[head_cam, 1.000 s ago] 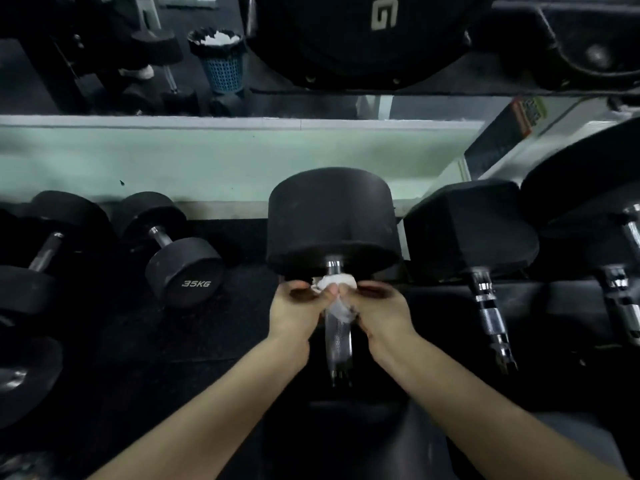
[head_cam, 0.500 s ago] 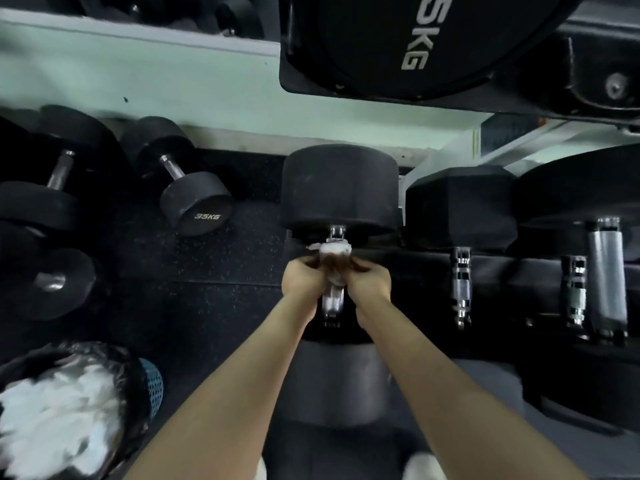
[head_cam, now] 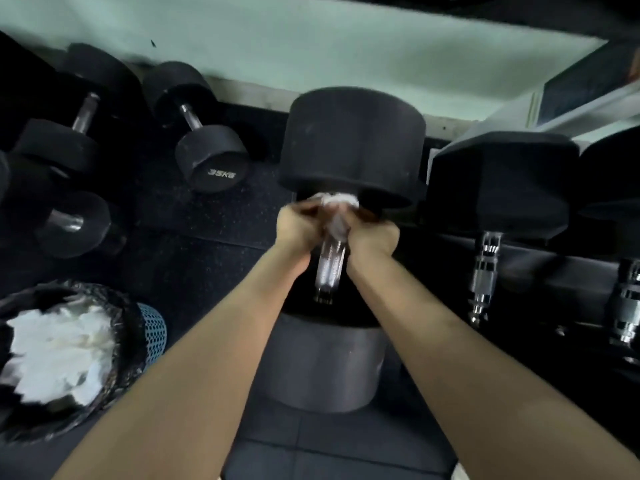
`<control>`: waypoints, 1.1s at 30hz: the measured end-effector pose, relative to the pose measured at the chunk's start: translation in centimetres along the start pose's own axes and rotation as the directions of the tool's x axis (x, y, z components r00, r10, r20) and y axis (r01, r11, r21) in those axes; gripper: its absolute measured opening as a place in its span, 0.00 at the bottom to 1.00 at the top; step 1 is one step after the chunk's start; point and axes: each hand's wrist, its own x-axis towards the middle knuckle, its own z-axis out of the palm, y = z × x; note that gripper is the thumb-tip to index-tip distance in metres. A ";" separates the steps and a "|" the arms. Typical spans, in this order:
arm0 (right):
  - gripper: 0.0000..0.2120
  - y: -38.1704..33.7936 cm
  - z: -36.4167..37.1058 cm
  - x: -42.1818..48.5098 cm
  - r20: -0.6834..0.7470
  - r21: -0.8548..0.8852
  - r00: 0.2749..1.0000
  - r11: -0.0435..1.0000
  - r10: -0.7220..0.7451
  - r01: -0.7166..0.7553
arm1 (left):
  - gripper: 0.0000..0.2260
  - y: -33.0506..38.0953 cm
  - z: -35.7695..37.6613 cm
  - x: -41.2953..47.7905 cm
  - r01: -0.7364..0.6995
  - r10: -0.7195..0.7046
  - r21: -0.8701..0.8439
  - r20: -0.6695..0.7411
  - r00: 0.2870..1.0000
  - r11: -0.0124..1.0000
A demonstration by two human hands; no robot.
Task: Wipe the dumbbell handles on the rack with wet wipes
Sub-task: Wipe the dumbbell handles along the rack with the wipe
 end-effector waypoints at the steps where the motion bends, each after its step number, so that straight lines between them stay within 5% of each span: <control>1: 0.05 -0.6 0.2 0.2 -0.038 -0.058 0.999 0.998 0.024 -0.026 | 0.02 0.2 0.0 0.4 0.026 -0.026 0.007 0.002 1.000 1.000; 4: 0.11 -0.5 0.0 0.8 -0.004 -0.228 1.000 0.974 0.009 -0.009 | 0.07 0.0 -0.4 0.8 0.027 -0.031 0.051 0.078 0.996 0.998; 7: 0.06 1.3 -1.3 0.8 0.079 -0.194 0.993 0.976 -0.087 0.101 | 0.05 -0.5 -1.2 0.4 -0.031 0.017 0.102 0.140 0.990 0.994; 11: 0.12 1.8 -2.3 -0.3 0.106 -0.156 0.984 0.974 -0.146 0.161 | 0.09 -0.5 -2.6 -0.3 -0.050 -0.001 0.227 0.220 0.976 0.973; 18: 0.03 -0.6 -0.8 0.1 0.102 -0.132 0.986 0.980 -0.133 0.146 | 0.04 0.5 -1.1 0.5 -0.041 0.022 0.127 0.148 0.989 0.991; 24: 0.06 1.6 -3.6 -0.5 0.183 -0.249 0.972 0.950 -0.146 0.190 | 0.09 -0.7 -2.5 -1.0 -0.094 0.033 0.272 0.222 0.974 0.958; 29: 0.07 3.1 -6.0 -1.6 0.275 -0.566 0.960 0.798 -0.056 0.209 | 0.13 -1.9 -5.1 -2.1 -0.144 -0.079 0.564 0.352 0.933 0.813; 33: 0.10 2.1 -6.1 -1.1 0.315 -0.864 0.941 0.448 0.123 0.231 | 0.11 -2.0 -6.2 -1.2 -0.276 -0.228 0.820 0.433 0.872 0.501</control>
